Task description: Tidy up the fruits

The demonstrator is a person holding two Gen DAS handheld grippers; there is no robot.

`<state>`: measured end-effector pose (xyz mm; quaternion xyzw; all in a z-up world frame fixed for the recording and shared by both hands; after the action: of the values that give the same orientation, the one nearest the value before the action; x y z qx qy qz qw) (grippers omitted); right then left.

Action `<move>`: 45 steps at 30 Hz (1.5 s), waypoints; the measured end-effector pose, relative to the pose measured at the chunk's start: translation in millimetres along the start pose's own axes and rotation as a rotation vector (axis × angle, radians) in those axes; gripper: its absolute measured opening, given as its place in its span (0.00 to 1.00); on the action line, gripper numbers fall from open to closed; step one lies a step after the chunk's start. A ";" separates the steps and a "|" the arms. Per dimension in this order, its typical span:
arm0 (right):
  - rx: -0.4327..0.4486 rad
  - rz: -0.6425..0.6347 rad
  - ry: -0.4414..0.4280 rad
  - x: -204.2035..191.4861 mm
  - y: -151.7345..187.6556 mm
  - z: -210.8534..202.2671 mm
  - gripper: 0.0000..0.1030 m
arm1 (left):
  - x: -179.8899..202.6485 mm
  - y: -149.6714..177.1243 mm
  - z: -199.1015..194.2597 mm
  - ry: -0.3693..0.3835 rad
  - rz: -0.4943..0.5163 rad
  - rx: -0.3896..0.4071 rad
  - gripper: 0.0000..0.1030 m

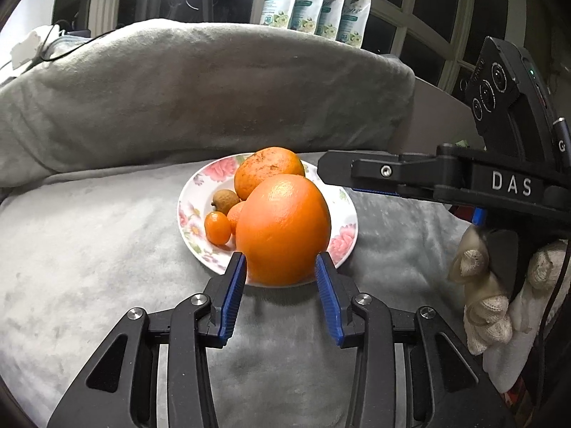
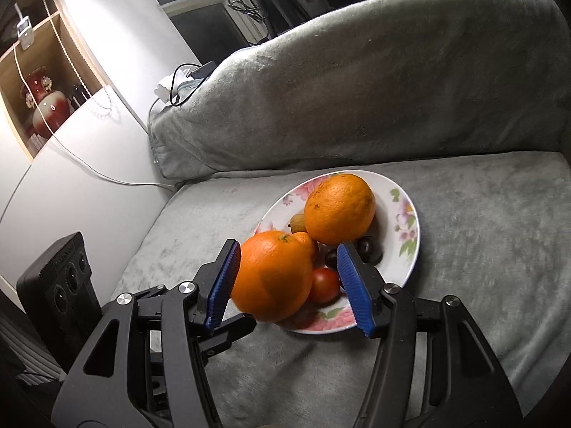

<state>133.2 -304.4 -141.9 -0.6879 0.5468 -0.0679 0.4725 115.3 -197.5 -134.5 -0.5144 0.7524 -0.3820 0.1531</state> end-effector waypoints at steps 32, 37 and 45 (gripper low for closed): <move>0.241 -0.127 0.558 -19.3 27.2 -83.0 0.99 | -20.0 -3.3 -67.9 -0.081 -0.008 0.122 0.76; 0.268 -0.156 0.635 -26.9 26.9 -95.2 1.00 | -24.5 -2.8 -74.1 -0.102 -0.022 0.127 0.80; 0.289 -0.162 0.658 -37.3 29.3 -102.0 1.00 | -32.7 -0.6 -81.4 -0.117 -0.041 0.124 0.81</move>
<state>36.2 -331.4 -91.8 -0.5966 0.5980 -0.3993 0.3565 78.8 -134.5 -85.6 -0.5408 0.7064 -0.4002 0.2201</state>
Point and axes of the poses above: each gripper's, at about its wrist camera, not at the fingertips, and z roughly the way its jaws point, x to its right, y to its underside, the point moved 7 cm from there along z, roughly the way its jaws point
